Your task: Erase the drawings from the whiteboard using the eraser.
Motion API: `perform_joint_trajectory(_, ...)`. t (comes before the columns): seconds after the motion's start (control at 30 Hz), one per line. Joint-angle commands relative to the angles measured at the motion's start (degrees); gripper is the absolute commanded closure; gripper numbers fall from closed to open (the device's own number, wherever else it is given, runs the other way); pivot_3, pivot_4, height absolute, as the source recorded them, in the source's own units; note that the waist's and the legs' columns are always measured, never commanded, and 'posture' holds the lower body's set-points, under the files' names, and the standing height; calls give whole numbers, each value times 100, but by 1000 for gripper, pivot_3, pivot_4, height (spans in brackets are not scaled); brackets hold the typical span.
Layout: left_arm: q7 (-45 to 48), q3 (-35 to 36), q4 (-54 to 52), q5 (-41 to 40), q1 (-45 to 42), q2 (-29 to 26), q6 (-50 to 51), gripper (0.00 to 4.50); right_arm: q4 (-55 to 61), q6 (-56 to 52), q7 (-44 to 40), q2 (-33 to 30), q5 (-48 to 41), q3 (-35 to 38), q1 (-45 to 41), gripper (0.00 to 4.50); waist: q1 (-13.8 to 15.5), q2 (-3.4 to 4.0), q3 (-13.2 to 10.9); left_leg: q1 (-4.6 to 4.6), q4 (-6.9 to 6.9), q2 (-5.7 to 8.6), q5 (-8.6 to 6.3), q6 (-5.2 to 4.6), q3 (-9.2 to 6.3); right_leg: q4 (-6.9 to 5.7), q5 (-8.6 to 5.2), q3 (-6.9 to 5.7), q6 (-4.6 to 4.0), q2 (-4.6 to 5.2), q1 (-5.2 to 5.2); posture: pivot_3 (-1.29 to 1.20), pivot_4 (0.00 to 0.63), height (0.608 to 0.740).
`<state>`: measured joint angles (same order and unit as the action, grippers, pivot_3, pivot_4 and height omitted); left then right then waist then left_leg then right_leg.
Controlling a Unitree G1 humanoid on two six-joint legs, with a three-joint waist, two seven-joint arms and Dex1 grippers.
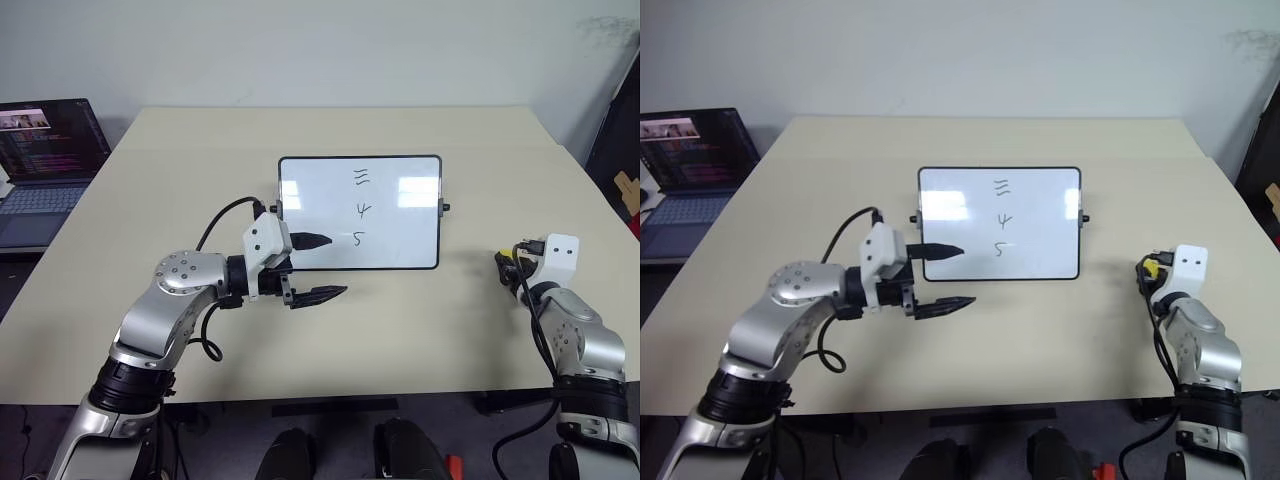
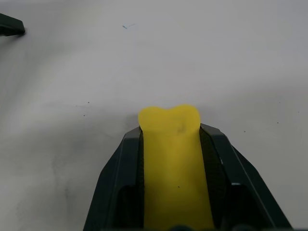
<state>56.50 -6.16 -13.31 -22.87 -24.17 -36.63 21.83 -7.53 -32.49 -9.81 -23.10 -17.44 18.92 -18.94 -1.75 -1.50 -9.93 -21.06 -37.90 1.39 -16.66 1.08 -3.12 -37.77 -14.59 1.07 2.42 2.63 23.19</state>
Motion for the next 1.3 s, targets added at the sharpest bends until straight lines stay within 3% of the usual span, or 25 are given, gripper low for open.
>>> perform_joint_trajectory(0.03, -550, 379, 85, 117, -15, 98, 82, 0, 812, 474, -424, -116, 104, -309, 253, 3267, 6, 1, -1, 0, 0, 0, 0, 0, -1, 0, 0, -1, 0, 0, 0, 0, 150, 740)
perform_joint_trajectory(0.23, -1680, 743, 293, 343, -292, 448, 359, 0, 1981, 1273, -988, -480, 854, -1345, 700, 3267, 1, 1, -2, -1, -4, 1, 0, 0, -3, 1, 0, -3, 2, 1, 1, 0, 150, 740)
perform_joint_trajectory(0.43, -2248, 965, 443, 399, -688, 639, 657, 0, 2016, 1783, -1292, -364, 1480, -2313, -93, 3267, -18, 0, -2, 2, -6, 1, 1, 2, -3, -6, 0, -2, 2, 0, 1, 0, 150, 740)
perform_joint_trajectory(0.87, -2476, 1006, 828, 506, -1110, 657, 749, 0, -1077, 2700, -978, 973, 2368, -3145, -2862, 3269, -6, -1, -3, -19, -4, 6, 13, 24, -7, 0, 2, -8, -1, 27, 26, 0, 150, 740)
perform_joint_trajectory(1.07, -2511, 1022, 683, 560, -1023, 621, 752, 0, -2209, 3110, -885, 1323, 2439, -3078, -3619, 3269, -15, -1, -3, -86, -14, 9, 17, 31, -4, -20, 3, -7, -2, 36, 97, 0, 150, 740)
perform_joint_trajectory(1.3, -2524, 1023, 552, 562, -913, 615, 774, 0, -3415, 3443, -530, 1412, 2622, -2985, -4088, 3269, -23, -1, -2, -87, -12, 10, 17, 31, -1, -18, 3, -7, -2, 39, 98, 0, 150, 740)
